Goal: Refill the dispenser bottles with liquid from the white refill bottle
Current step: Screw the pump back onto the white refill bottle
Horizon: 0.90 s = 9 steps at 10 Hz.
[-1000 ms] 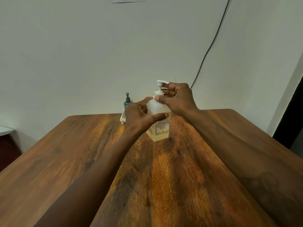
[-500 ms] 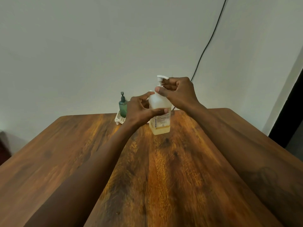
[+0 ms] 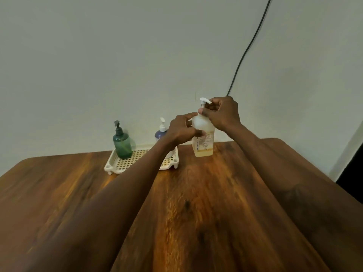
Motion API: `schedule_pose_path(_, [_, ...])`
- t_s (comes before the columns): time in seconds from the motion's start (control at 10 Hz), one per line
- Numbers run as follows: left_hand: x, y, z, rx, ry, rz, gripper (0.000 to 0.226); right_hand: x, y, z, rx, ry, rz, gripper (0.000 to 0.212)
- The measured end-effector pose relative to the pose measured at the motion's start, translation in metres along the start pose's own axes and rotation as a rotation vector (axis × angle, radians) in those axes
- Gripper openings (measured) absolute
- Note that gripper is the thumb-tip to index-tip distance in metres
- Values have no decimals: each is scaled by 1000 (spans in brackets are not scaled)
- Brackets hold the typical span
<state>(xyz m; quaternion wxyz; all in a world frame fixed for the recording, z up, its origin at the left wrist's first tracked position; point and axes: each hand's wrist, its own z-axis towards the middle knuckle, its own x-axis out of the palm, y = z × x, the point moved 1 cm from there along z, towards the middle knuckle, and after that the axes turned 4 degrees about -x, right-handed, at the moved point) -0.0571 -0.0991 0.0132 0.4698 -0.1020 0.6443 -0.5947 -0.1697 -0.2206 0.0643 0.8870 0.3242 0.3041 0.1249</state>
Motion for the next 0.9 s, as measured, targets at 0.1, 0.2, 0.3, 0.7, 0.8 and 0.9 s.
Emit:
schedule_pose_path(0.1, [8,11,34,-67,70,-75,79,12,-30,17,23,-9,-4,23])
schedule_pose_path(0.2, [25,22,73,-85,105,-58,77,28,-67,38,58,-8,-26,24])
schedule_pose_path(0.3, [38,30,90,-112,91,-55,76,34,-87,49,86,6,-31,24])
schedule_pose_path(0.7, [52,41,114,-124,60,-8,77,44,-119,70,165,32,-10,27])
schedule_pose_path(0.8, [48,29,110,-143,89,69,78,37,-113,65,172,56,-27,35])
schedule_pose_path(0.9, [46,20,108,-168,96,80,81,30,-109,66,221,100,8,48])
